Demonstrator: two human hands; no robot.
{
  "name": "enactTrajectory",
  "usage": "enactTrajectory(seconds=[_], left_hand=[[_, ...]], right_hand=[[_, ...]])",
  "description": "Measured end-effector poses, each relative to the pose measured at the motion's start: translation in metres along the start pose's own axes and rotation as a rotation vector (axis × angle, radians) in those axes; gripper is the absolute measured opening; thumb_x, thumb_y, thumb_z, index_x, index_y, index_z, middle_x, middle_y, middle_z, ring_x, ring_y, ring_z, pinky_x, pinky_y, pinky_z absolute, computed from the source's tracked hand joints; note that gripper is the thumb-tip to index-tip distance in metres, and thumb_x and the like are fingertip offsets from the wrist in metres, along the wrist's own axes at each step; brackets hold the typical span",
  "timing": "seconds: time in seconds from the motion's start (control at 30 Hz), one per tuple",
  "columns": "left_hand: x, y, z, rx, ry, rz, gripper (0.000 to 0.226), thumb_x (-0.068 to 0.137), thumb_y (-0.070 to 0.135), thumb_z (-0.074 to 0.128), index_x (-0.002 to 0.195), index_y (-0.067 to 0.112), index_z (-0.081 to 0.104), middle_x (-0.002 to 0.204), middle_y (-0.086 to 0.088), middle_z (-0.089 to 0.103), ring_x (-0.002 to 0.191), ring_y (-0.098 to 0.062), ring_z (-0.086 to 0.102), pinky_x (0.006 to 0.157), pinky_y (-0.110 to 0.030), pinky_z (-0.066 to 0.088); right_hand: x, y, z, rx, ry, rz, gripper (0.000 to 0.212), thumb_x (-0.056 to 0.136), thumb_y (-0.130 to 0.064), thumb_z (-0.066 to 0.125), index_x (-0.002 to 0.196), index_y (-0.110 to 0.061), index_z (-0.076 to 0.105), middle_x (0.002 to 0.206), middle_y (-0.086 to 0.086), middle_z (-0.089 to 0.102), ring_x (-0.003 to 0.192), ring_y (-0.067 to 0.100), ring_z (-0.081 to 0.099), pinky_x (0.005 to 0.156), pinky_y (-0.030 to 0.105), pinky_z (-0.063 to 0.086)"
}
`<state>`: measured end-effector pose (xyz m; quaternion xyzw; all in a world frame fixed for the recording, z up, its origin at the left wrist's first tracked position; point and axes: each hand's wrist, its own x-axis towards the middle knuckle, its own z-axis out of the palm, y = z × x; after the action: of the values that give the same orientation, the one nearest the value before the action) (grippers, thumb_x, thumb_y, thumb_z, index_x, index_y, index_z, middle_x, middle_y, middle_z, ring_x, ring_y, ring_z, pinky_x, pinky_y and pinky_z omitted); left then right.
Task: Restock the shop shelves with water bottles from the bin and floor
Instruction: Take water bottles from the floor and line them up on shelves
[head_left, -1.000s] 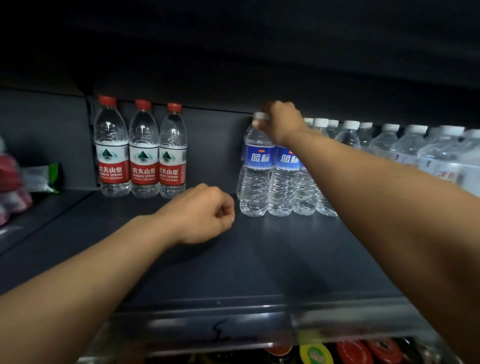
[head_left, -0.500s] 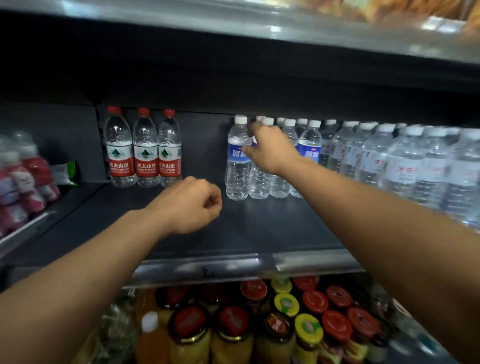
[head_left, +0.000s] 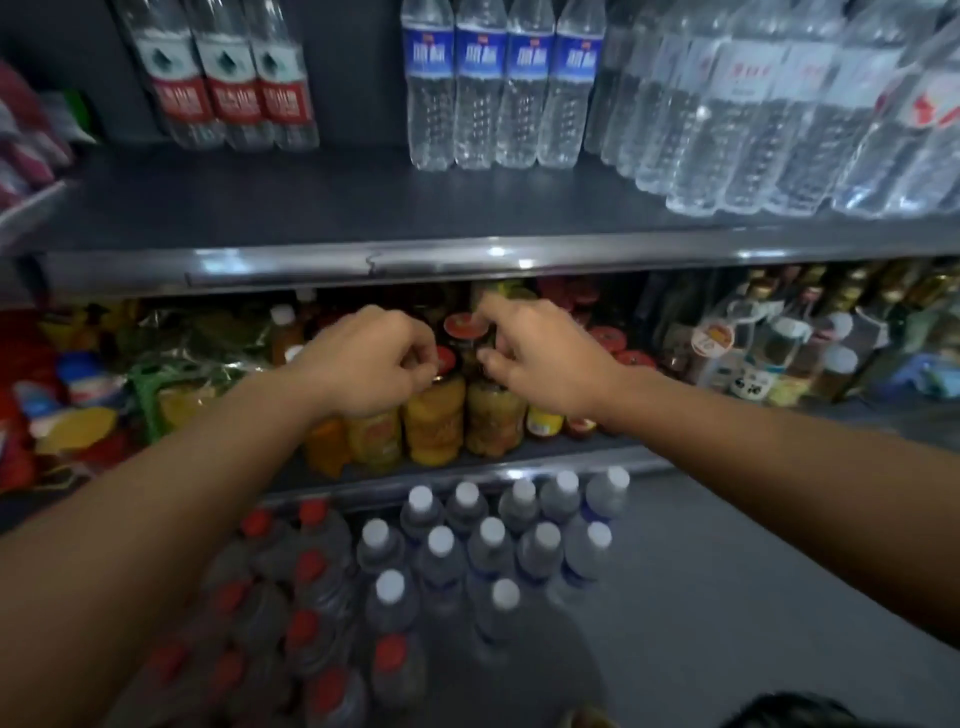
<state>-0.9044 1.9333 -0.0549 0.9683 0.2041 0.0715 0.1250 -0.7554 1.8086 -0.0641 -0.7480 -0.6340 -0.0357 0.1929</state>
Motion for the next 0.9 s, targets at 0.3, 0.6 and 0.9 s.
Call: enactTrajectory(seconds=[0.3,0.6,0.9], left_hand=[[-0.048,0.004,0.128,-0.085,-0.349,0.003,0.010,0.092,0.027,0.055,0.082,0.027,0.059,0.083,0.004,0.062,0.081,-0.017,0.059,0.070,-0.039,0.052],[-0.077,-0.009,0.214,-0.096,-0.541,0.005,0.019,0.089,0.024,0.052,0.070,0.022,0.052,0.072,0.002,0.056,0.070,-0.019,0.055,0.069,-0.042,0.050],[-0.082,-0.014,0.234,-0.120,-0.592,-0.004,0.012,0.089,0.022,0.054,0.086,0.019,0.064,0.091,0.001,0.066,0.085,-0.017,0.060,0.077,-0.037,0.051]], right_hand=[[-0.095,0.017,0.116,-0.064,-0.505,-0.024,0.030,0.092,-0.023,0.050,0.119,-0.015,0.041,0.108,0.013,0.057,0.092,0.035,0.057,0.068,0.043,0.048],[-0.140,0.028,0.193,-0.061,-0.719,0.084,0.057,0.091,-0.036,0.055,0.137,-0.011,0.033,0.121,0.020,0.056,0.106,0.037,0.056,0.076,0.036,0.041],[-0.144,0.040,0.206,0.048,-0.684,0.055,0.041,0.091,-0.019,0.055,0.127,-0.009,0.038,0.109,0.019,0.059,0.097,0.035,0.059,0.066,0.030,0.032]])
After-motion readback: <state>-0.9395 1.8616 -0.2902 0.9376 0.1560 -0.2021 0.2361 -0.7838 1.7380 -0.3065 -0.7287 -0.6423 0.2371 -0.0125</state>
